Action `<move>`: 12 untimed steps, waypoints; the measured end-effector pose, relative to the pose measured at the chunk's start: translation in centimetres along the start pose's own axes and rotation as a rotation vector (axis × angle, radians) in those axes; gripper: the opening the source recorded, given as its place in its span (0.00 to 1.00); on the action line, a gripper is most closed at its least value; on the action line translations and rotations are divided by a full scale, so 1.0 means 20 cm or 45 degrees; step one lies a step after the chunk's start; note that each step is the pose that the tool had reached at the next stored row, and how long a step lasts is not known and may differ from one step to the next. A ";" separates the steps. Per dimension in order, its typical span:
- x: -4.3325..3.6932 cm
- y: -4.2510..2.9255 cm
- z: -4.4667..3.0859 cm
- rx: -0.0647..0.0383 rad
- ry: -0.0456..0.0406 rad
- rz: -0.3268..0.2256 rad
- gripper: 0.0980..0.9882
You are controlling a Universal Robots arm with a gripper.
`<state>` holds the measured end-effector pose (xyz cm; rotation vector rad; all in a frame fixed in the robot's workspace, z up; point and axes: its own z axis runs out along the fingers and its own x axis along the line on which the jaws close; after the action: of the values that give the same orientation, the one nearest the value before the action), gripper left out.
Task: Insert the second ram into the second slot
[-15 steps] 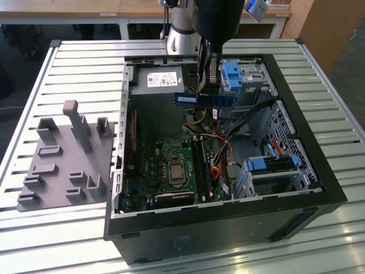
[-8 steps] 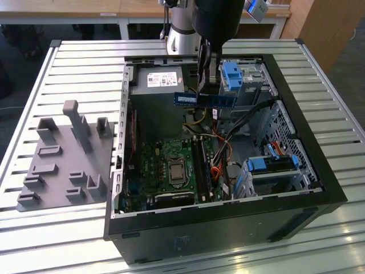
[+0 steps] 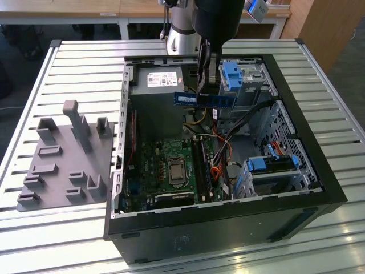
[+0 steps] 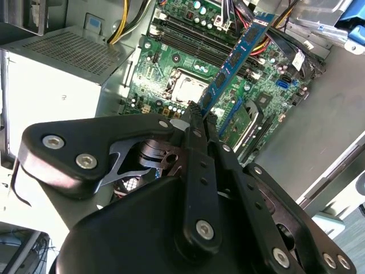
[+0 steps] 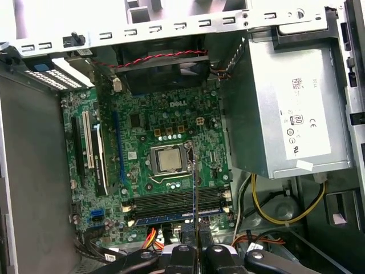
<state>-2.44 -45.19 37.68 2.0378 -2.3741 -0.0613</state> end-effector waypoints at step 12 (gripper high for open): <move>0.000 0.000 0.001 0.000 -0.001 0.019 0.04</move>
<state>-2.44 -45.19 37.67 2.0198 -2.3897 -0.0614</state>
